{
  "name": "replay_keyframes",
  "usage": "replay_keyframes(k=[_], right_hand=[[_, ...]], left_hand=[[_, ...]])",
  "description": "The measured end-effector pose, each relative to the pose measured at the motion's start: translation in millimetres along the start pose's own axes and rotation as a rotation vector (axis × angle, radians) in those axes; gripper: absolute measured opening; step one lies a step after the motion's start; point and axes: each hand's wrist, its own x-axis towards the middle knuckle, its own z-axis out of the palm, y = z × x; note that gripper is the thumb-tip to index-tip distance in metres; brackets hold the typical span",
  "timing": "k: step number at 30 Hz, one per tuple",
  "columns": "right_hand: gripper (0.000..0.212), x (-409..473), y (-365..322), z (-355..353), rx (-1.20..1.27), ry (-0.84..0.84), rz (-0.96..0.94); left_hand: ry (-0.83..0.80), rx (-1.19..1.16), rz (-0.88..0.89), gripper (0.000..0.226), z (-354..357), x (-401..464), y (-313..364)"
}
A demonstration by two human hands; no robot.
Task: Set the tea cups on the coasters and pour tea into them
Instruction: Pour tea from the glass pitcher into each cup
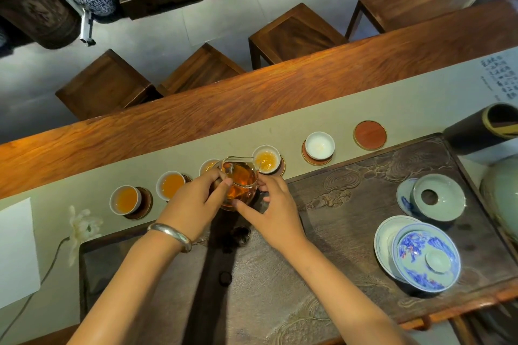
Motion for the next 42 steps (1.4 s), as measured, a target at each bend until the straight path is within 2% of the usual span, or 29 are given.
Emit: replay_keyframes(k=[10,17,42], right_hand=[[0.058,-1.2,-2.8,1.8,0.001,0.018,-0.01],[0.065,-0.1,1.1,3.0,0.008,0.014,-0.014],[0.064,-0.6,2.1,2.2,0.046,0.01,0.029]], left_hand=[[-0.001,0.008,0.006,0.025,-1.0,2.0,-2.8],[-0.001,0.007,0.011,0.024,-1.4,3.8,-4.5],[0.001,0.021,0.022,0.026,0.3,8.8,-3.4]])
